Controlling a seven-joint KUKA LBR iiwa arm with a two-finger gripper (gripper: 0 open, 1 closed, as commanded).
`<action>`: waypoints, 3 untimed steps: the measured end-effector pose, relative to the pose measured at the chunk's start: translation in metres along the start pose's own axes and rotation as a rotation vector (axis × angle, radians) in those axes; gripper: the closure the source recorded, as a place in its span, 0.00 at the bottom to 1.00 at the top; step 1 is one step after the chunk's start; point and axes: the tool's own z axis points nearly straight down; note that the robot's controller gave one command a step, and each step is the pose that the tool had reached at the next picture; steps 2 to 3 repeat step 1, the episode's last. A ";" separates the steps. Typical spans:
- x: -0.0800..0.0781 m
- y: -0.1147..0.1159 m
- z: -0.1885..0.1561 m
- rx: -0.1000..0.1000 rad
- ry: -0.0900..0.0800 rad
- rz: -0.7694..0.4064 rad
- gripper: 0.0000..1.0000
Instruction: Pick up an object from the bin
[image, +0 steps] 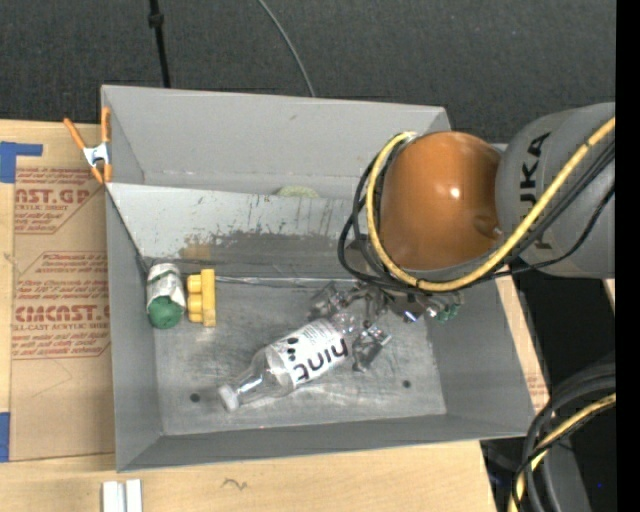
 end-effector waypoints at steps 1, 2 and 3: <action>0.005 0.000 -0.019 0.001 -0.006 0.007 1.00; 0.005 0.000 -0.019 0.001 -0.006 0.007 1.00; 0.005 0.000 -0.019 0.001 -0.006 0.007 1.00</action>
Offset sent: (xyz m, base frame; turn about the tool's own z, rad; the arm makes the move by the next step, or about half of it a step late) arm -0.0038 -0.0215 0.0448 -0.1556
